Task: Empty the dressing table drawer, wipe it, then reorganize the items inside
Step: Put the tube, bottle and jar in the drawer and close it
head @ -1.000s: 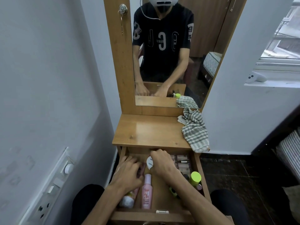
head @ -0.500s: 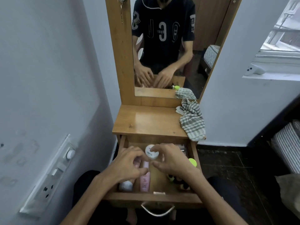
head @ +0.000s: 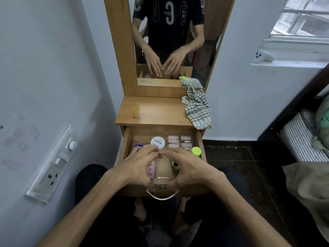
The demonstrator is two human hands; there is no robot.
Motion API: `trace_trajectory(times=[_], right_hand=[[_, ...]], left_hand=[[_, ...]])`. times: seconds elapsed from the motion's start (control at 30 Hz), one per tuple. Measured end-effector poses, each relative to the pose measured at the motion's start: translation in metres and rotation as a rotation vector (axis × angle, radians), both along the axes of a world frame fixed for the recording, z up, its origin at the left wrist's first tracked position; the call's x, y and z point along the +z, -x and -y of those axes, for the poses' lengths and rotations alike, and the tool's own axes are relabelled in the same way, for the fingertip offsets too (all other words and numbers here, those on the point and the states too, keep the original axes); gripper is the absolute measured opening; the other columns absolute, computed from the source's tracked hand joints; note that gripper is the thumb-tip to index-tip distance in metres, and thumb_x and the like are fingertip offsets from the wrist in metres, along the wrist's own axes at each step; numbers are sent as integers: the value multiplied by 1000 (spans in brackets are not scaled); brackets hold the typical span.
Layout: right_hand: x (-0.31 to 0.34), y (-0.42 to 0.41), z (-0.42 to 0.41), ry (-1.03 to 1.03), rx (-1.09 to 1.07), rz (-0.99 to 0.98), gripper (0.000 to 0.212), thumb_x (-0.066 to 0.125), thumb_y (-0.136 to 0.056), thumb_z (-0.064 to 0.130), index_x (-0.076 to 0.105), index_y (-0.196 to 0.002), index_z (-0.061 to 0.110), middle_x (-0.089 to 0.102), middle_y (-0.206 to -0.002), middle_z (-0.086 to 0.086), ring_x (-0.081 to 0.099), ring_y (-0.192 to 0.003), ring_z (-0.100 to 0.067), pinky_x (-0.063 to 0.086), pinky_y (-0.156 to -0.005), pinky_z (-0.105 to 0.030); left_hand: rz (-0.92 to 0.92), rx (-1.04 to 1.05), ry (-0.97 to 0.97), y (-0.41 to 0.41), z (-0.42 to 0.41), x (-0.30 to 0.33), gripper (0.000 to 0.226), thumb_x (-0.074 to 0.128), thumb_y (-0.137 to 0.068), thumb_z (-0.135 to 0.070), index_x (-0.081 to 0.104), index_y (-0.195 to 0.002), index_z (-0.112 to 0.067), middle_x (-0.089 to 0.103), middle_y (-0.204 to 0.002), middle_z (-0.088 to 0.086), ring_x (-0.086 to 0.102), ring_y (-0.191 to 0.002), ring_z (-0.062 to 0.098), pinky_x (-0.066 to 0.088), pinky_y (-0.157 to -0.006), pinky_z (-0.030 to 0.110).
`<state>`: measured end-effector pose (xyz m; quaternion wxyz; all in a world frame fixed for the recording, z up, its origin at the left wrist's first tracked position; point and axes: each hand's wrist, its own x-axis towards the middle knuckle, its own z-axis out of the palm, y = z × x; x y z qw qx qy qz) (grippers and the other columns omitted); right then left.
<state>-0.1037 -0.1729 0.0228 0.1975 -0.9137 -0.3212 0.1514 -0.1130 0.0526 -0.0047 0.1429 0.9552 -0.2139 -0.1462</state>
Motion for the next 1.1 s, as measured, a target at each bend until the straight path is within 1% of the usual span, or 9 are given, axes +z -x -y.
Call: trace_trajectory(times=[0.1,0.2,0.3,0.4,0.53,0.6,0.77,0.93,1.1], right_hand=[[-3,-1,-2,93,24,95,115,87,-69,47,22,-163,32,29,-166,1,23,-154,-21,26,-124,-47],[-3,-9,-7,94,-3,155,122,85,-68,49,13,-165,29,18,-171,-6,9,-159,-24,17,-128,-50],[-1,-26,-12,111,-38,214,128,85,-68,51,7,-166,26,3,-174,-16,-3,-162,-28,7,-130,-52],[1,-49,-18,171,-94,239,131,86,-69,50,3,-166,21,-2,-174,-18,-7,-162,-32,3,-129,-55],[0,-80,-24,250,-139,311,127,87,-71,42,5,-165,16,2,-173,-19,-1,-161,-34,2,-129,-57],[-4,-92,-26,296,-157,319,123,87,-73,37,7,-164,14,6,-172,-18,3,-161,-34,3,-129,-57],[-23,-108,-32,251,-222,430,99,87,-73,26,28,-152,14,25,-159,-16,23,-151,-37,22,-127,-49],[-43,-116,-36,236,-272,542,82,83,-77,33,36,-142,18,37,-148,-9,35,-141,-33,31,-122,-46],[-52,-121,-38,203,-341,580,69,82,-73,24,47,-132,19,46,-137,-7,45,-130,-32,38,-113,-46]], left_hand=[[52,-2,-7,-3,0,3,129,80,-44,-65,28,-156,-27,17,-158,-11,11,-148,11,17,-123,35],[137,4,-52,-11,1,6,136,79,-46,-60,16,-161,-23,11,-164,-6,7,-154,15,15,-125,42],[241,28,-56,-25,2,7,127,71,-51,-52,16,-161,-20,9,-167,0,3,-156,18,12,-127,43],[320,80,-60,-46,2,7,118,65,-52,-45,22,-158,-19,9,-168,4,6,-157,22,12,-127,45],[328,152,-34,-79,0,5,116,65,-54,-45,21,-158,-17,9,-169,4,3,-157,22,11,-128,50],[311,178,-28,-91,-3,2,114,69,-57,-47,26,-157,-16,17,-167,5,12,-155,22,15,-127,52],[445,230,17,-106,-1,-11,92,78,-59,-46,45,-141,-22,43,-143,-5,40,-135,18,31,-119,48],[551,317,25,-108,10,-25,67,79,-66,-36,49,-125,-27,48,-128,-8,46,-120,15,36,-105,39],[585,393,-18,-114,19,-28,50,78,-72,-27,51,-115,-27,50,-119,-6,48,-107,17,40,-93,39]])
